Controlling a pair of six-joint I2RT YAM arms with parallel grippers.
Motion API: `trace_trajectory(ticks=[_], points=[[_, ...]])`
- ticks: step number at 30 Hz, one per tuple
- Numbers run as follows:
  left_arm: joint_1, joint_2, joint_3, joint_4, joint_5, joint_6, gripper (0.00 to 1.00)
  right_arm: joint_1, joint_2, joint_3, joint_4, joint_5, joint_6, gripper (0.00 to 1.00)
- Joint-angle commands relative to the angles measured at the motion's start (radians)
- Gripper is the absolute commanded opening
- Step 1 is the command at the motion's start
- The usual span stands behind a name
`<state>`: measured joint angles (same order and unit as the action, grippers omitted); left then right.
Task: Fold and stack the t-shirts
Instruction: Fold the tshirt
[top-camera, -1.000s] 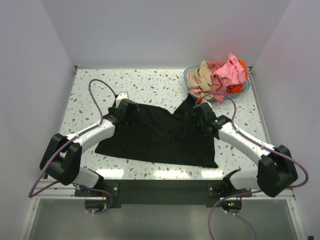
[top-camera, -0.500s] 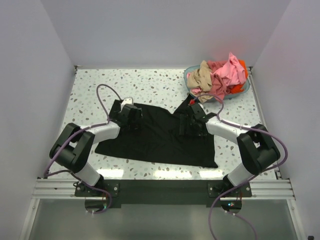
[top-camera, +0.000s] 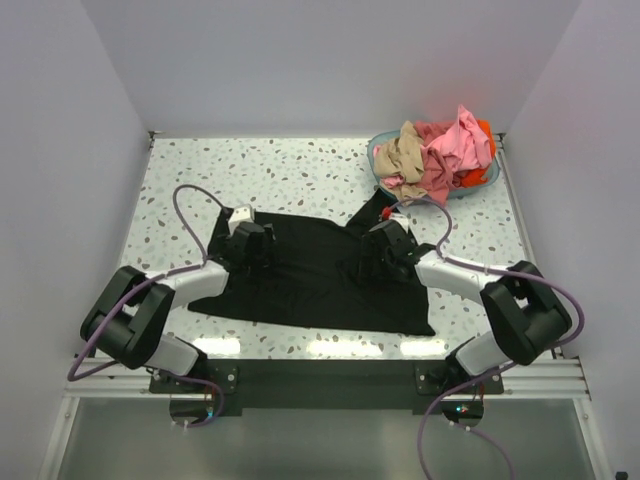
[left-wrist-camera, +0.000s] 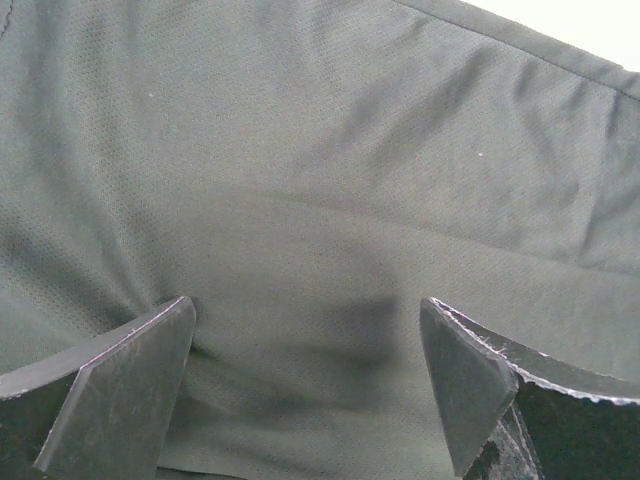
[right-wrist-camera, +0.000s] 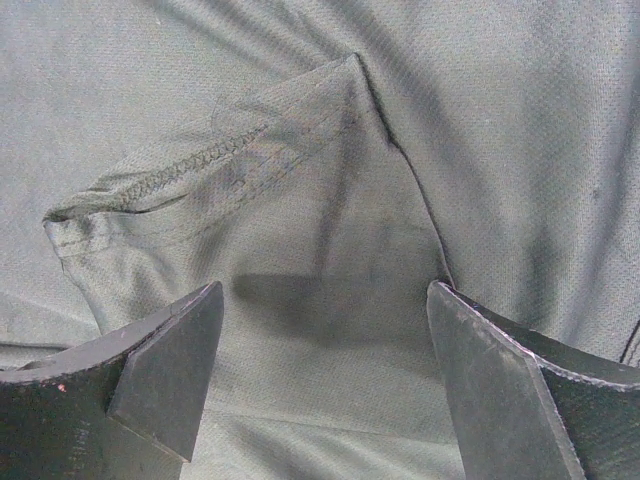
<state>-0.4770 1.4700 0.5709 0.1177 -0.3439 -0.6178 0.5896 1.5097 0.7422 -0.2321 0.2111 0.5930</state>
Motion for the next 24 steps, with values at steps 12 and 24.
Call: trace_trajectory(ticks=[12,24], points=[[0.005,-0.071,-0.081,-0.237,0.013,-0.137,1.00,0.105,-0.060,-0.176,-0.096,-0.049,0.185,0.86],[0.002,-0.181,0.073,-0.375,-0.069,-0.099,1.00,0.156,-0.198,-0.173,-0.191,0.005,0.219,0.86]])
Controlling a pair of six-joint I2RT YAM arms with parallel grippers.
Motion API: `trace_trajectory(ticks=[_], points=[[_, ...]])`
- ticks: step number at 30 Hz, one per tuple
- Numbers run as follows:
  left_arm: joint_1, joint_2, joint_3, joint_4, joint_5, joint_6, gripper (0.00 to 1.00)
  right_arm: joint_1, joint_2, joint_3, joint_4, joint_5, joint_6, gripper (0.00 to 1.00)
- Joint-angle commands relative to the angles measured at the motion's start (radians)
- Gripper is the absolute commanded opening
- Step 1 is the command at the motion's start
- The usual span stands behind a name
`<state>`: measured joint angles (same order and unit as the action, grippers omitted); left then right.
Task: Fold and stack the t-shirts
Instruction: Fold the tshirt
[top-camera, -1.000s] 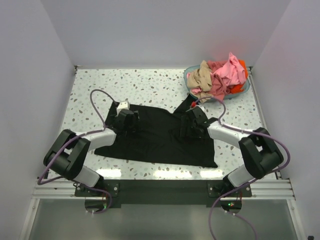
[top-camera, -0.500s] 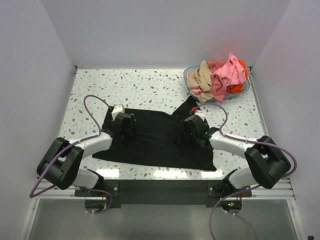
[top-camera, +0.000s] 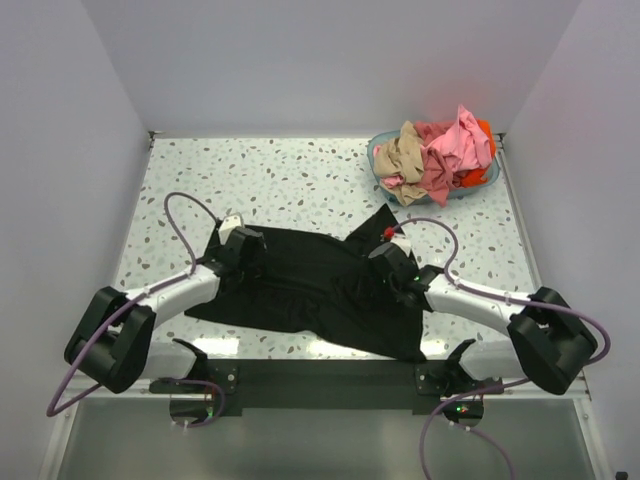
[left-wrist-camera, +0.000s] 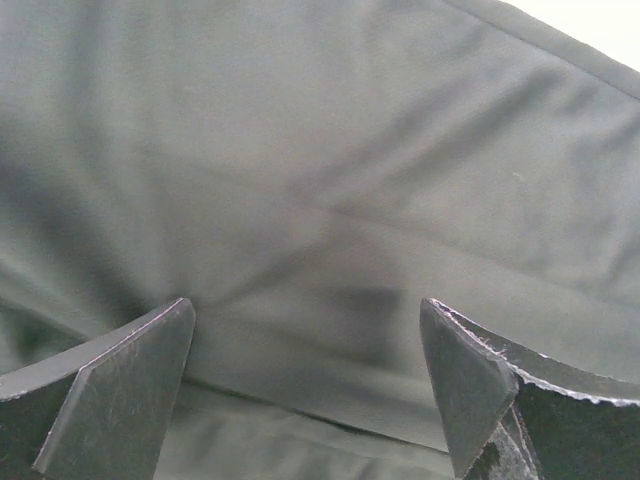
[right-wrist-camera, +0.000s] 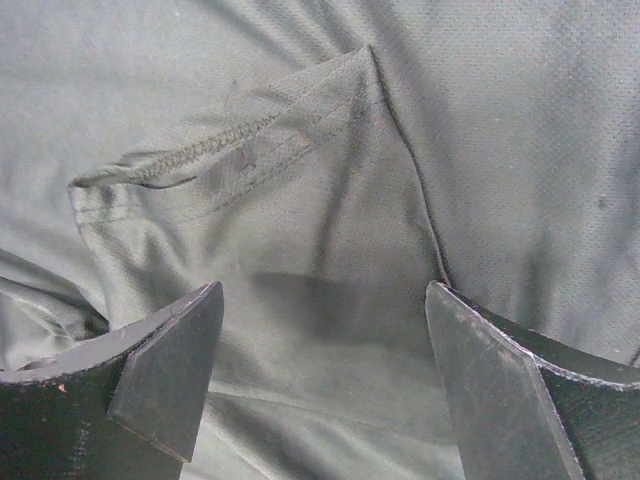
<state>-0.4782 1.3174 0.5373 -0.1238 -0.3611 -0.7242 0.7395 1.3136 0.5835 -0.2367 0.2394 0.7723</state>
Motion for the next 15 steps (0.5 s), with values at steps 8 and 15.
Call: trace_trajectory(ticks=[8,15], points=[[0.225,0.097,0.415,-0.154,-0.101,0.153,1.00,0.006,-0.186,0.082,-0.303,0.046,0.013,0.86],[0.242,0.420,0.670,-0.188,-0.111,0.210,0.89,0.006,-0.303,0.084,-0.378,0.086,0.005,0.87]])
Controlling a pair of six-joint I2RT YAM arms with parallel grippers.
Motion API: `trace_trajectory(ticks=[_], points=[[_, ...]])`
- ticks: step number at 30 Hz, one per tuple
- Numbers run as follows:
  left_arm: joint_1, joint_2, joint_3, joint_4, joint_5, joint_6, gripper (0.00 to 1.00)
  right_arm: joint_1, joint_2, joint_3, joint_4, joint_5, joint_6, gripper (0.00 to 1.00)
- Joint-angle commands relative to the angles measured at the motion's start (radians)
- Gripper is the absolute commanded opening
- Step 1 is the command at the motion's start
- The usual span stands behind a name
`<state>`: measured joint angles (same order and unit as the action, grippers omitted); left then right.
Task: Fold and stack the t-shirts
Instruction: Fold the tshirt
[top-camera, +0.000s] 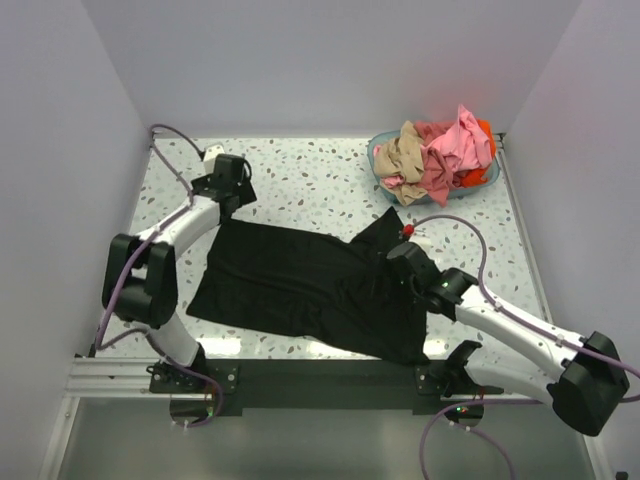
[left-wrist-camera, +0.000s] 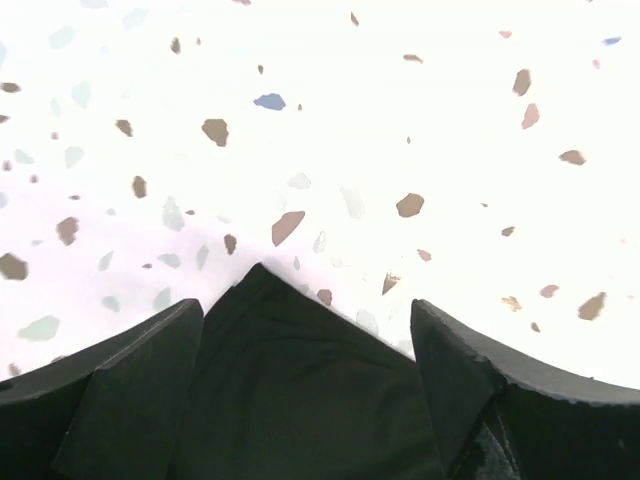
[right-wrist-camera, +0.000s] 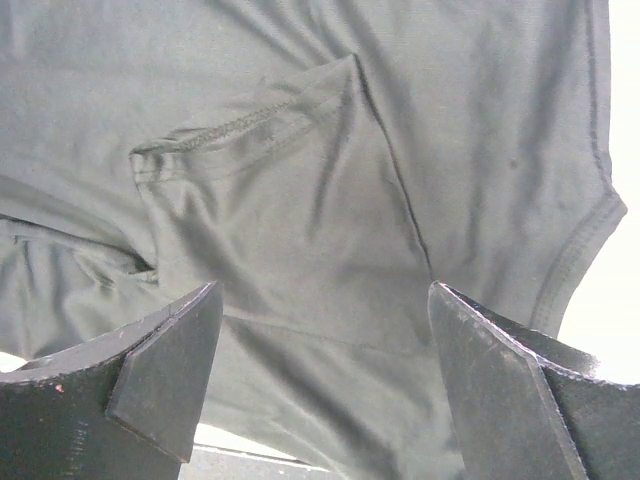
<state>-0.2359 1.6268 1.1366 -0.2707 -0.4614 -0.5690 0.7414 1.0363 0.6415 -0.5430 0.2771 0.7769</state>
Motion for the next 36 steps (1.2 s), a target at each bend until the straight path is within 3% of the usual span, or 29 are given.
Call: trace_trajectory(ticks=[1,7,16,24,32,36], points=[[0.001,0.131,0.078,-0.038,-0.011,0.057,0.88,0.006,-0.041,0.023,-0.086,0.051,0.002,0.87],[0.026,0.222,0.072,-0.027,-0.003,0.032,0.77,0.004,-0.100,-0.012,-0.104,0.045,0.012,0.88],[0.049,0.284,0.072,0.005,0.007,0.024,0.73,0.004,-0.125,-0.043,-0.118,0.043,0.005,0.88],[0.050,0.297,0.058,0.014,0.003,0.034,0.52,0.004,-0.119,-0.052,-0.100,0.031,0.012,0.88],[0.061,0.285,0.066,0.024,0.004,0.055,0.49,0.001,0.014,0.093,-0.101,0.141,-0.077,0.91],[0.070,0.291,0.077,0.027,0.010,0.073,0.42,-0.033,0.112,0.236,-0.101,0.211,-0.146,0.97]])
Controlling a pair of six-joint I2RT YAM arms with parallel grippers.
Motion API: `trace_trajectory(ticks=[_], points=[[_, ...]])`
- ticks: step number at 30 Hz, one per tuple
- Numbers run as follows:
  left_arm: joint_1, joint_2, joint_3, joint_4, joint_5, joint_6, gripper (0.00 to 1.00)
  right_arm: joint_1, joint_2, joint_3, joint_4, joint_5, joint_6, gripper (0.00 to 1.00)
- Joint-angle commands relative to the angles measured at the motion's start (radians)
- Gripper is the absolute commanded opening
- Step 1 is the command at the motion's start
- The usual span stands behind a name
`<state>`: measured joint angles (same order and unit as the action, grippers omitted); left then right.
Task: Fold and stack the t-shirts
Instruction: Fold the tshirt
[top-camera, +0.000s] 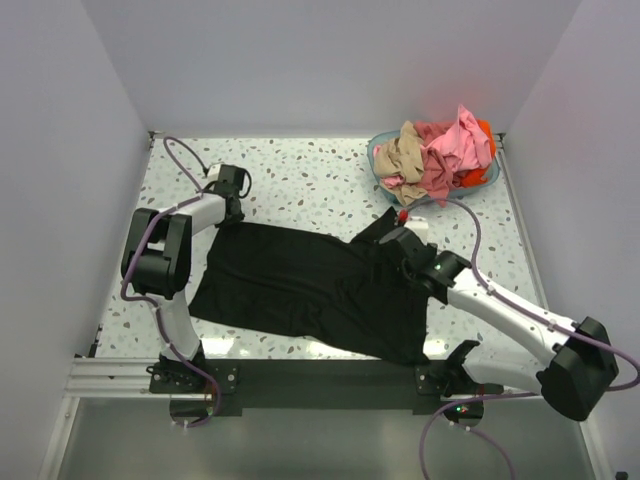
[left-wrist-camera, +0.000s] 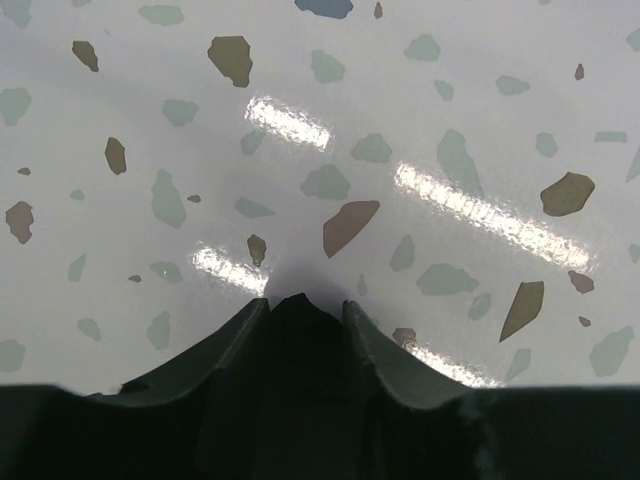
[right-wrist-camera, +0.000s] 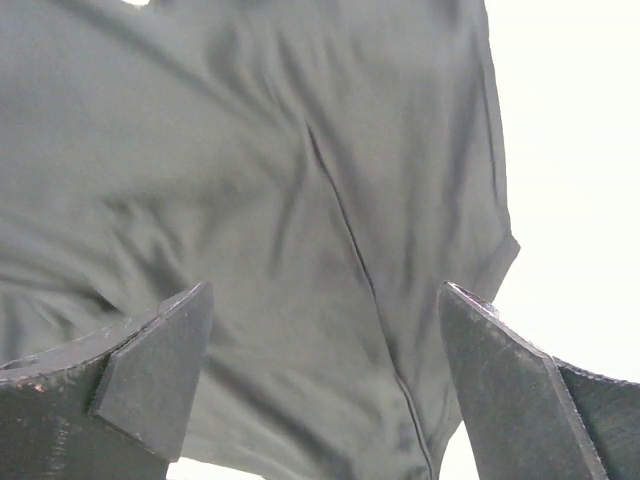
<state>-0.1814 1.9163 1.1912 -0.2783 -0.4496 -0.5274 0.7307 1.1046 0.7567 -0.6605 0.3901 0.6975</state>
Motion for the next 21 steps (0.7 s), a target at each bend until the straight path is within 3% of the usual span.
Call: trace_trajectory(ticks=[1,6,11,21], points=[[0.017,0.003,0.024,0.034,0.002,0.036,0.36,-0.051,0.066,0.142,0.033,0.090,-0.099,0.97],[0.019,0.004,0.027,0.041,0.018,0.041,0.18,-0.166,0.213,0.262,0.114,0.000,-0.177,0.97],[0.019,-0.011,0.018,0.042,0.035,0.038,0.00,-0.215,0.397,0.397,0.139,0.018,-0.254,0.97],[0.019,-0.060,-0.015,0.041,0.068,0.030,0.00,-0.269,0.738,0.647,0.165,0.010,-0.262,0.94]])
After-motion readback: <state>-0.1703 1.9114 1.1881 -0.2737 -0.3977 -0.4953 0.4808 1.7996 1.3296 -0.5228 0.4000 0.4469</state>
